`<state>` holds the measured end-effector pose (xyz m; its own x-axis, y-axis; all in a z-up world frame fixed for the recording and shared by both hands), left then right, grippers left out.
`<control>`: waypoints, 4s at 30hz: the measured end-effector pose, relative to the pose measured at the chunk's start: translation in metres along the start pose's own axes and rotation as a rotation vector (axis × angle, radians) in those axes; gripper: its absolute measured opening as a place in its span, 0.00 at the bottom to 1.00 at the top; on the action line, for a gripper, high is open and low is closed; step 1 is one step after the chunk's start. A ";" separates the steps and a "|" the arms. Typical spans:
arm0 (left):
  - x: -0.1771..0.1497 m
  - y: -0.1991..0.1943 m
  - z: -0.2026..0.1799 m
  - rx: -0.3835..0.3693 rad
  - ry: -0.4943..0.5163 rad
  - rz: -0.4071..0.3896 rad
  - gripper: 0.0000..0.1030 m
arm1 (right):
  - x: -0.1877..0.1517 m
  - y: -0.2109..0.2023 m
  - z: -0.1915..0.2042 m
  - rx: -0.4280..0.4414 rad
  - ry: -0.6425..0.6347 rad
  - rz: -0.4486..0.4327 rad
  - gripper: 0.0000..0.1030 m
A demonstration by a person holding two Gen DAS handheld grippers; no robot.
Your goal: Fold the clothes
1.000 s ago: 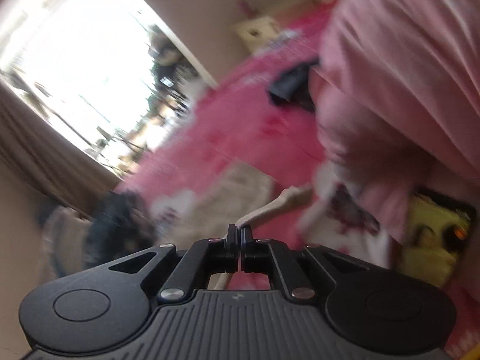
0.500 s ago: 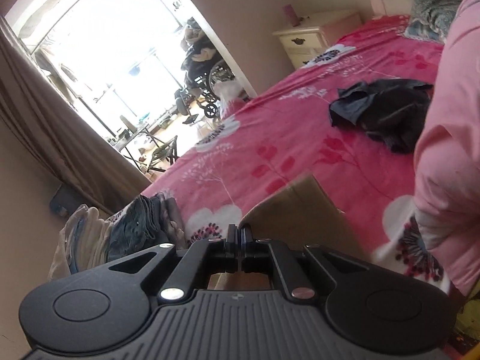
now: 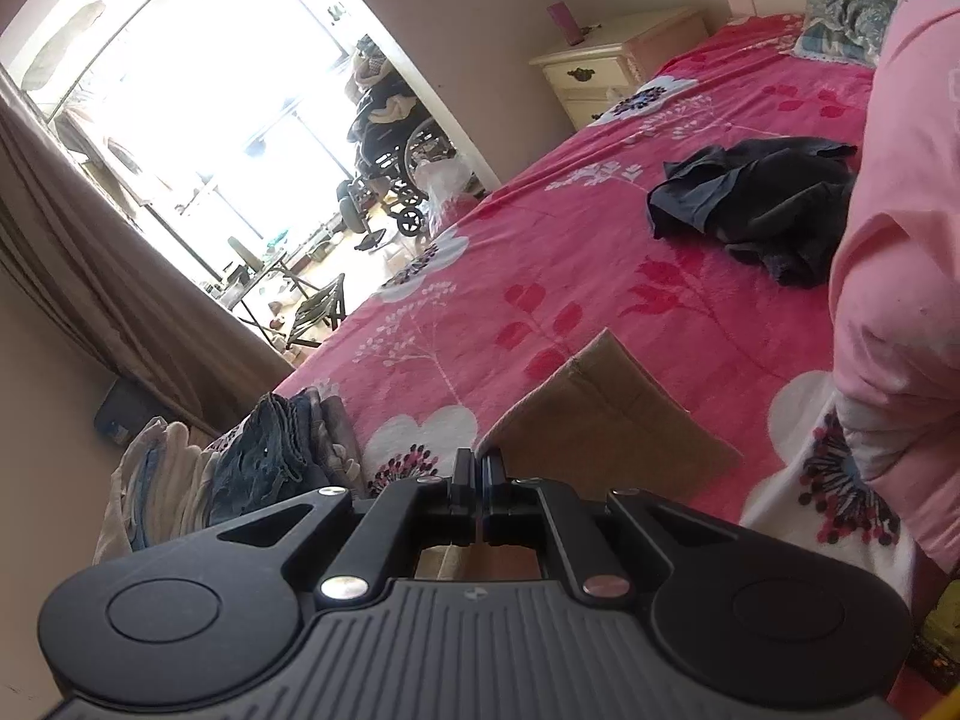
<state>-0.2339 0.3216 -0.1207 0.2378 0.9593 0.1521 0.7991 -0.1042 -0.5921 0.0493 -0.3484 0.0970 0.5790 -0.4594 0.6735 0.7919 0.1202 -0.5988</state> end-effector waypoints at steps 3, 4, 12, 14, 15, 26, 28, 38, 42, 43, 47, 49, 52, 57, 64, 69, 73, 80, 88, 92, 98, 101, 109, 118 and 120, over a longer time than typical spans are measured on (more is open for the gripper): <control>0.003 0.005 0.004 -0.088 -0.142 -0.001 0.27 | -0.004 0.003 -0.007 -0.011 0.010 0.004 0.03; 0.004 0.007 0.004 -0.113 -0.184 -0.005 0.28 | -0.005 0.004 -0.009 -0.015 0.012 0.006 0.03; 0.003 0.010 -0.015 -0.059 -0.178 -0.080 0.20 | -0.015 0.000 -0.026 -0.055 -0.003 0.016 0.03; 0.002 -0.002 -0.021 0.008 -0.135 -0.068 0.13 | -0.014 -0.011 -0.029 -0.059 -0.030 0.020 0.03; 0.003 -0.010 -0.023 0.025 -0.131 -0.059 0.10 | -0.013 -0.019 -0.031 -0.062 -0.055 0.022 0.03; 0.000 -0.046 -0.027 0.329 0.131 0.094 0.04 | -0.099 -0.036 -0.072 -0.234 -0.410 0.400 0.03; -0.002 -0.043 -0.024 0.383 0.198 0.124 0.05 | -0.113 -0.037 -0.072 -0.259 -0.508 0.445 0.03; -0.014 -0.059 0.003 0.564 0.516 0.279 0.17 | -0.156 -0.043 -0.064 -0.350 -0.903 0.622 0.16; -0.006 -0.092 0.001 0.598 0.551 0.282 0.18 | -0.147 -0.059 -0.063 -0.400 -1.005 0.648 0.18; -0.001 -0.100 -0.007 0.591 0.553 0.260 0.18 | -0.139 -0.065 -0.062 -0.416 -1.018 0.631 0.18; 0.019 -0.114 -0.059 0.509 0.604 0.158 0.20 | -0.091 -0.076 -0.048 -0.422 -0.950 0.481 0.18; 0.019 -0.094 -0.091 0.433 0.653 0.139 0.22 | -0.072 -0.067 -0.037 -0.377 -0.879 0.408 0.18; 0.007 -0.049 -0.136 0.318 0.734 0.157 0.22 | -0.068 -0.035 -0.026 -0.275 -0.767 0.398 0.23; -0.062 0.050 -0.191 0.167 0.897 0.290 0.25 | -0.081 0.031 -0.063 -0.258 -0.555 0.547 0.29; -0.152 0.126 -0.203 0.118 1.062 0.476 0.25 | -0.098 0.081 -0.128 -0.323 -0.283 0.668 0.50; -0.182 0.137 -0.201 0.088 1.117 0.537 0.25 | -0.108 0.099 -0.145 -0.251 -0.201 0.726 0.53; -0.183 0.144 -0.194 0.083 1.057 0.562 0.25 | -0.118 0.102 -0.147 -0.215 -0.247 0.771 0.55; -0.184 0.155 -0.187 0.081 1.043 0.585 0.25 | -0.111 0.098 -0.147 -0.251 -0.335 0.728 0.57; -0.194 0.164 -0.185 0.056 1.077 0.614 0.25 | -0.119 0.093 -0.148 -0.228 -0.377 0.747 0.37; -0.193 0.166 -0.181 0.057 1.072 0.611 0.25 | -0.106 0.076 -0.129 -0.242 -0.513 0.647 0.14; -0.194 0.168 -0.172 0.074 1.101 0.616 0.25 | -0.103 0.071 -0.099 -0.334 -0.850 0.503 0.14; -0.196 0.168 -0.168 0.075 1.131 0.617 0.25 | -0.123 0.093 -0.110 -0.393 -0.955 0.517 0.18; -0.190 0.146 -0.165 0.086 1.164 0.591 0.25 | -0.096 0.072 -0.081 -0.490 -1.010 0.293 0.22; -0.153 0.135 -0.175 0.046 1.011 0.498 0.26 | -0.195 0.072 0.103 0.338 -1.080 0.358 0.22; -0.150 0.136 -0.171 0.054 1.003 0.503 0.26 | -0.220 0.072 0.127 0.437 -1.101 0.386 0.22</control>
<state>-0.0666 0.1186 -0.0881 0.8830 0.1639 0.4399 0.4678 -0.3852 -0.7955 0.0032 -0.1273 -0.0393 0.4754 0.6272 0.6169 0.4102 0.4623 -0.7862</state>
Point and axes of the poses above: each gripper's, at about its wrist camera, not at the fingertips, and y roughly the way its jaws point, z to its left, x to its top, the point moved 9 cm from there along y, roughly the way its jaws point, and after that the axes turned 11 degrees about -y, right-handed, at the moved point
